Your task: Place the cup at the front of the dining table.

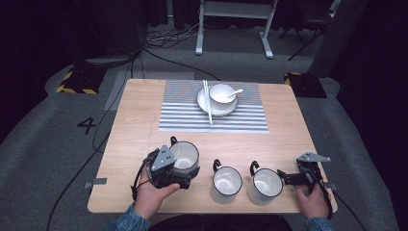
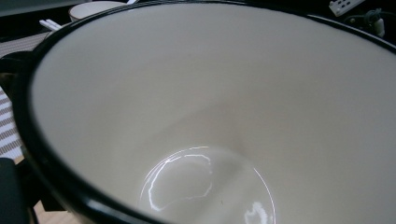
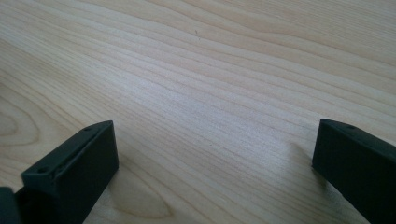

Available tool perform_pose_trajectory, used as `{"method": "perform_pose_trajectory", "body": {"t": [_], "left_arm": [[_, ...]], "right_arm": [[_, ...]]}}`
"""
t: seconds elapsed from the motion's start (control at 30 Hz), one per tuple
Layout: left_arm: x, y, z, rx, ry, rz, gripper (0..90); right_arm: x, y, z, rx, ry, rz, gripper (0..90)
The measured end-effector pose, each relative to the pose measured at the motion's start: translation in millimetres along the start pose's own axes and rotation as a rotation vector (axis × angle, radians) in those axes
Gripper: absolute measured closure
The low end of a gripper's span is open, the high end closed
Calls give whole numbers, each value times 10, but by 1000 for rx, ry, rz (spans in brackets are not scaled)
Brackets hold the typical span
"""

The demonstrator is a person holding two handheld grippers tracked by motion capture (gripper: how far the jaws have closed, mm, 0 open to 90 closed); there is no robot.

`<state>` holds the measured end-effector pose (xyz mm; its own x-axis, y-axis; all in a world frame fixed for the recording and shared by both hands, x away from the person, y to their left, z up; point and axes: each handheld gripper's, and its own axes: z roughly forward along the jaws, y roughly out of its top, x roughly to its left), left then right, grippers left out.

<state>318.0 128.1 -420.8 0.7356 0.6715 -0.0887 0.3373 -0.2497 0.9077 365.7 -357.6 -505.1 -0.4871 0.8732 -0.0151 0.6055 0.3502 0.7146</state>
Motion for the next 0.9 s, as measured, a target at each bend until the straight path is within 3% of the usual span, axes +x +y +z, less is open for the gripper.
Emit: {"method": "perform_pose_trajectory", "body": {"t": [0.3,0.5,0.57,0.7,0.83,0.9], "left_arm": [[240,233,73,-15,10,18,29],[404,346,127,-27,11,-23,29],[475,390,142,-25,22,-3,29],[567,464,195,-34,42,-4,29],[651,528,255,-50,51,-24,29],[678,549,253,-29,39,-28,29]], "right_arm": [[-1,-1,0,-1,0,-2,4],[0,-2,0,0,-3,-1,4],[0,-2,0,-1,-2,-1,4],[0,-2,0,0,-2,-1,4],[0,-2,0,-1,-2,-1,4],[-1,-2,0,-1,-2,-2,4]]}}
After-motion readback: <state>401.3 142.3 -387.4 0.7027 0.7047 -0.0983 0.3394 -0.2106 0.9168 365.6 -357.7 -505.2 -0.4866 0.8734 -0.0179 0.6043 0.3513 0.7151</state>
